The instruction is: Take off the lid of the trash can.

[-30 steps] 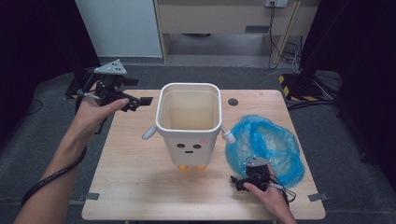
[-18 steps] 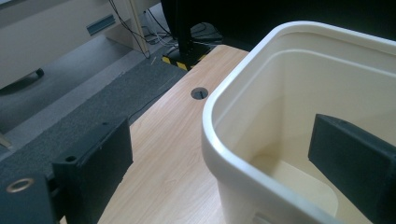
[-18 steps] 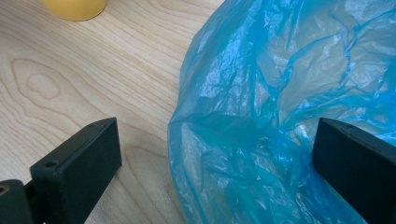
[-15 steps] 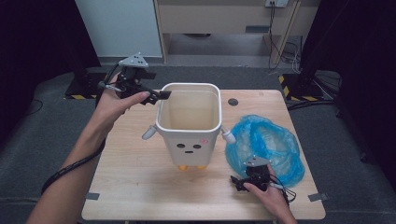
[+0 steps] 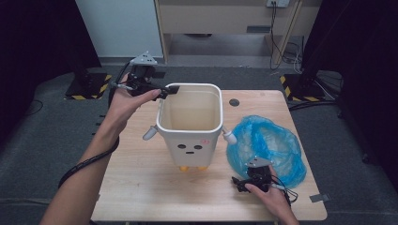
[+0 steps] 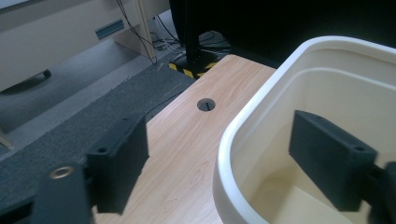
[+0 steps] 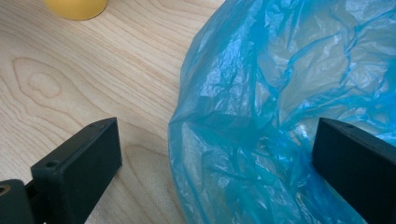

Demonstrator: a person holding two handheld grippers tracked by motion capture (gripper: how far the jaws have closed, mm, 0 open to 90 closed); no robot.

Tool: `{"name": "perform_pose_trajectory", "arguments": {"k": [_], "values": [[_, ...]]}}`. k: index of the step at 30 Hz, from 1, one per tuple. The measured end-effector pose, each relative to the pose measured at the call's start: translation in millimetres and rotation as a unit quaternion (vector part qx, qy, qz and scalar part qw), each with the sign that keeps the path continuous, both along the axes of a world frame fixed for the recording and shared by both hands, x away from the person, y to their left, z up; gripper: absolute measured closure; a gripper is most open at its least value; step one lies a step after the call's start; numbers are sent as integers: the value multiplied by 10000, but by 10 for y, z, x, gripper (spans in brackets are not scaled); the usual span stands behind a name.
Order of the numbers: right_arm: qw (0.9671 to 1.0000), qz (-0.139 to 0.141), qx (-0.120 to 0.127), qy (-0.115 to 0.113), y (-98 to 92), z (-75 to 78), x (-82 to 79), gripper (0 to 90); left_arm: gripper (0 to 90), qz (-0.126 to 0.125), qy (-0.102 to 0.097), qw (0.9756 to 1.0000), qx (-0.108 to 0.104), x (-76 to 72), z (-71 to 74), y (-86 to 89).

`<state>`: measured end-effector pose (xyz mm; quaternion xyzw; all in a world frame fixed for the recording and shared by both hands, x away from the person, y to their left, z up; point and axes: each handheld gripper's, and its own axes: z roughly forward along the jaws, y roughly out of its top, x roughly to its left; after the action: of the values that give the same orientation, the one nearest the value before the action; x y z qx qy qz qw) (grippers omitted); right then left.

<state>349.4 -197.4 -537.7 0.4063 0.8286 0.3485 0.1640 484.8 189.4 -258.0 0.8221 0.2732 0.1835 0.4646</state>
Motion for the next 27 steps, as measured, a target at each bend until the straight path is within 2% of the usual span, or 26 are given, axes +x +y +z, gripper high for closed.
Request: {"name": "perform_pose_trajectory", "arguments": {"k": [10, 15, 20, 27], "values": [[10000, 2, 4, 10, -2, 0, -1, 19, 431, 38, -144, 9999, 49, -34, -62, 3], [10000, 1, 6, 14, -2, 0, -2, 20, 496, 73, -166, 9998, 8, -36, -76, 4], [10000, 13, 0, 4, -3, -1, 0, 20, 540, 9, -181, 9998, 63, -34, -126, -21], [10000, 0, 8, 13, -2, 0, -2, 20, 601, -55, -198, 9998, -2, -32, -171, -21]]}}
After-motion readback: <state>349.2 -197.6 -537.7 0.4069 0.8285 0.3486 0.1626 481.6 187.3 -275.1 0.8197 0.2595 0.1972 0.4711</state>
